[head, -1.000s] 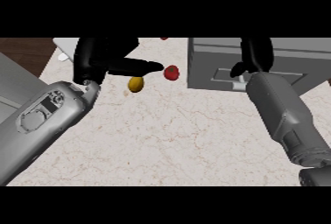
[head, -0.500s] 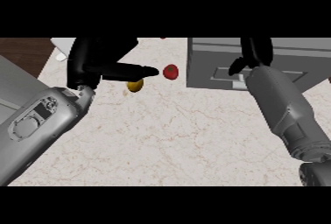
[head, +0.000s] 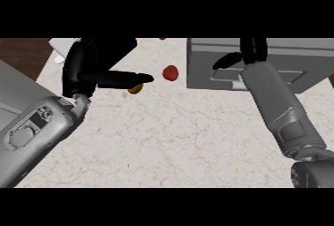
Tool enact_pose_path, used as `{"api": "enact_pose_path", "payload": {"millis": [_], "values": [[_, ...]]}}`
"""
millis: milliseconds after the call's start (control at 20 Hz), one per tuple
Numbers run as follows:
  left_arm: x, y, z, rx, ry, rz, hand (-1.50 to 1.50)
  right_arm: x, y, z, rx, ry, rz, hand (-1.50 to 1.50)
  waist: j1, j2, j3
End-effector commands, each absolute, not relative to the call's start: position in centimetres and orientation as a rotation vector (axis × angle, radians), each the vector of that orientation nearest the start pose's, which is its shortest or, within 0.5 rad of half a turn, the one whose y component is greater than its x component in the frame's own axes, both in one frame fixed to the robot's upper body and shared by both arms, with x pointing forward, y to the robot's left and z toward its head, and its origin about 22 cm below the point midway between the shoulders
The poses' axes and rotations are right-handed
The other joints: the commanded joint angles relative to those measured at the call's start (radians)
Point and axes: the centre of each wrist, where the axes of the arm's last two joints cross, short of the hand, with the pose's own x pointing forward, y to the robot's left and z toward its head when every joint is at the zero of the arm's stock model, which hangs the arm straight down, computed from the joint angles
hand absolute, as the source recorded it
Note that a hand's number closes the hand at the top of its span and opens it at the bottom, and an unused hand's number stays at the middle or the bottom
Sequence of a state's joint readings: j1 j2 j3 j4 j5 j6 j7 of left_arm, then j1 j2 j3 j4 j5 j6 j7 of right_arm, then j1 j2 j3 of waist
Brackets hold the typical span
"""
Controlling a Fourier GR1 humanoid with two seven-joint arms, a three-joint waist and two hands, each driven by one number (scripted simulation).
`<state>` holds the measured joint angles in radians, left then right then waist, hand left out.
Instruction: Pick up the can, place it into the drawer and close the drawer
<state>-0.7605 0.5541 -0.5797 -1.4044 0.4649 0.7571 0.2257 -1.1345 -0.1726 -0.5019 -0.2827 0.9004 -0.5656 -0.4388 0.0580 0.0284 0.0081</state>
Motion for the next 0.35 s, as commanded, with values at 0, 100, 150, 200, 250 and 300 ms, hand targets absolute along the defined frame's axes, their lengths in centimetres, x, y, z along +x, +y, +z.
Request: {"api": "enact_pose_path", "payload": {"millis": [0, 100, 150, 200, 250, 300], "values": [[34.3, 17.1, 14.6, 0.255, -1.719, -0.059, -1.5, 46.9, -18.7, 11.4, -0.704, -1.949, 0.243, -1.5, 0.004, -0.012, -0.004], [34.2, 17.2, 13.9, 0.249, -1.701, -0.037, -1.5, 46.6, -17.4, 10.4, -0.639, -1.944, 0.204, -1.5, -0.014, -0.017, -0.006], [33.4, 18.2, 13.2, 0.266, -1.688, -0.047, -1.5, 46.4, -17.0, 9.8, -0.639, -1.933, 0.188, -1.5, -0.006, -0.02, -0.007], [34.4, 18.0, 14.3, 0.266, -1.71, -0.032, -1.5, 47.1, -17.4, 12.1, -0.618, -1.957, 0.187, -1.5, -0.01, -0.013, -0.007], [33.6, 18.7, 14.1, 0.259, -1.698, -0.066, -1.5, 46.6, -17.1, 10.2, -0.621, -1.941, 0.166, -1.5, 0.0, -0.014, -0.006], [33.2, 18.7, 13.4, 0.252, -1.715, -0.071, -1.5, 47.2, -17.1, 12.3, -0.626, -1.951, 0.176, -1.5, 0.007, -0.011, -0.007]]}}
